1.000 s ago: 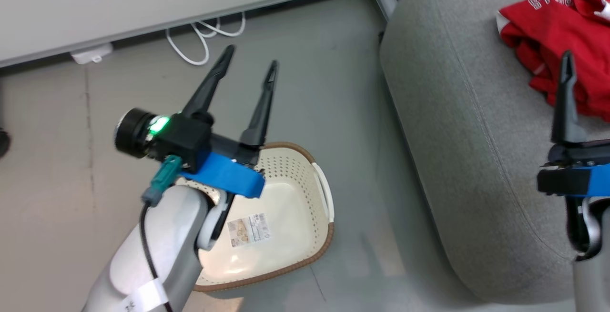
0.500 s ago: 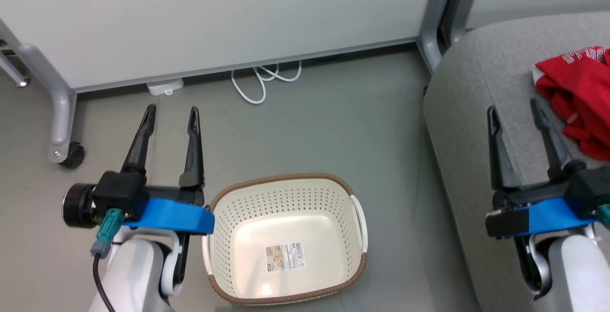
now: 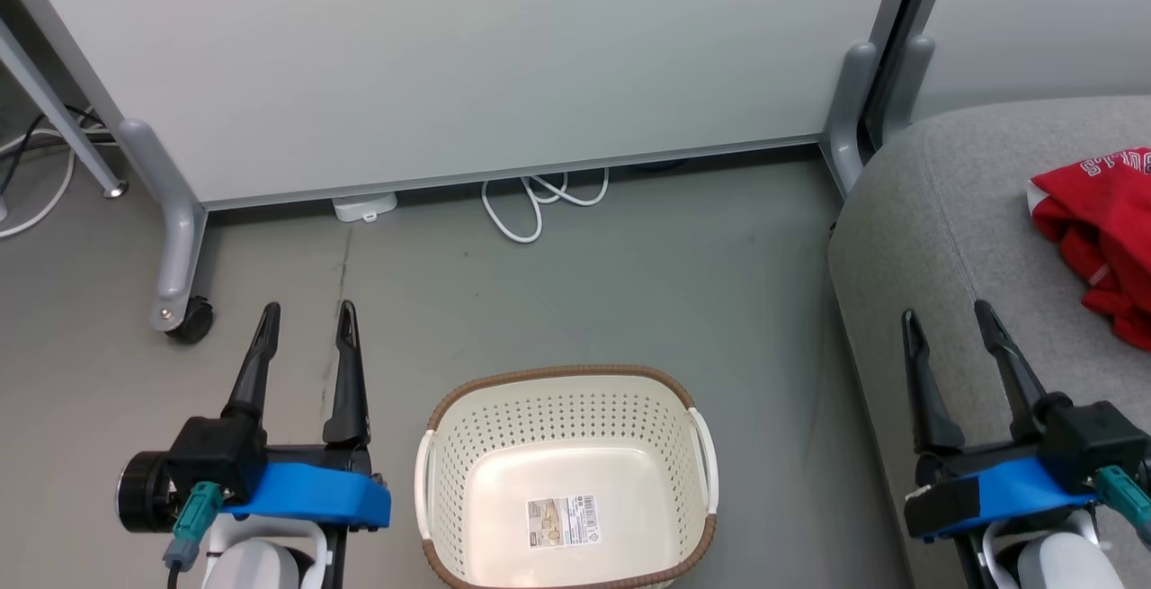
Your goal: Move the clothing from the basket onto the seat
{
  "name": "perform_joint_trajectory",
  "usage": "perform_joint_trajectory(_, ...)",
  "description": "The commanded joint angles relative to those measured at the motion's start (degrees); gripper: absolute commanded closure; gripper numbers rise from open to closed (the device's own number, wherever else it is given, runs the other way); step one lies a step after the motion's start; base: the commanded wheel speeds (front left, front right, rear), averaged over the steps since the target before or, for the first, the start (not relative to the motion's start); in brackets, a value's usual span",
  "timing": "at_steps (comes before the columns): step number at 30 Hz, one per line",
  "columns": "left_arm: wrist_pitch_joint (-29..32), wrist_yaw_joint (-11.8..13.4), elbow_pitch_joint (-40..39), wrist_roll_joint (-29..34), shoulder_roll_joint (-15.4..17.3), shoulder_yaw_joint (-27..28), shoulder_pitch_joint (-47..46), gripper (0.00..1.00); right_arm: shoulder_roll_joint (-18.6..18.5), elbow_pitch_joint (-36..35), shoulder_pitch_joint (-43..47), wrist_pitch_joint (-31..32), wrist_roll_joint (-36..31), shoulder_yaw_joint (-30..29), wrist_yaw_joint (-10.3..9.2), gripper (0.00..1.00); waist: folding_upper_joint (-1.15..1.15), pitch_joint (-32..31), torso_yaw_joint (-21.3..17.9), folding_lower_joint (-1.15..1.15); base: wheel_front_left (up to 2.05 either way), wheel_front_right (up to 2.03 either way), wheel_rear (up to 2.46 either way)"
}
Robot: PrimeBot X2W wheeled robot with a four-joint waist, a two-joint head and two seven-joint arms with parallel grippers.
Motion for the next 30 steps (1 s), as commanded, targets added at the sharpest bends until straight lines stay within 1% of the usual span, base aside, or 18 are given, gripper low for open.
perform_joint_trajectory(1, -0.14, -0.44, 0.30, 0.33, -0.18, 0.62, 0.83, 0.00, 0.27, 0.29, 1.33, -0.02, 0.46, -0.30, 0.01, 0.00, -0.01, -0.46, 0.35, 0.01, 0.00, 0.00, 0.00)
perform_joint_trajectory(9, -0.14, -1.74, 1.59, 1.12, -1.03, 1.60, 2.84, 0.00, 0.97, 1.07, 4.30, -0.02, 0.81, -1.00, 0.01, 0.00, -0.01, -2.09, 1.14, 0.01, 0.00, 0.00, 0.00)
perform_joint_trajectory(22, -0.15, -2.38, 3.12, 1.55, -1.23, 1.31, 3.66, 0.00, 1.44, 1.91, 5.26, -0.02, 0.96, -0.94, 0.01, 0.00, -0.01, -3.43, 1.26, 0.01, 0.00, 0.00, 0.00)
perform_joint_trajectory(23, 0.02, -2.28, 3.29, 1.29, -1.18, 1.27, 3.33, 1.00, 1.23, 2.04, 4.51, 0.01, 1.04, -0.83, 0.00, 1.00, -0.01, -3.43, 1.26, 0.01, 0.00, 0.00, 0.00)
perform_joint_trajectory(28, 0.61, -2.28, 5.31, 0.66, -1.23, 1.36, 4.72, 1.00, 1.35, 4.15, 5.09, 0.40, 1.68, -0.89, 0.00, 1.00, -0.01, -3.45, 1.24, 0.01, 0.00, 0.00, 0.00)
perform_joint_trajectory(30, 1.41, -2.31, 5.47, -1.66, -1.23, 1.84, 4.37, 1.00, 1.36, 4.46, 4.67, 1.27, 4.05, -1.27, 0.00, 1.00, -0.01, -3.46, 1.20, 0.01, 0.00, 0.00, 0.00)
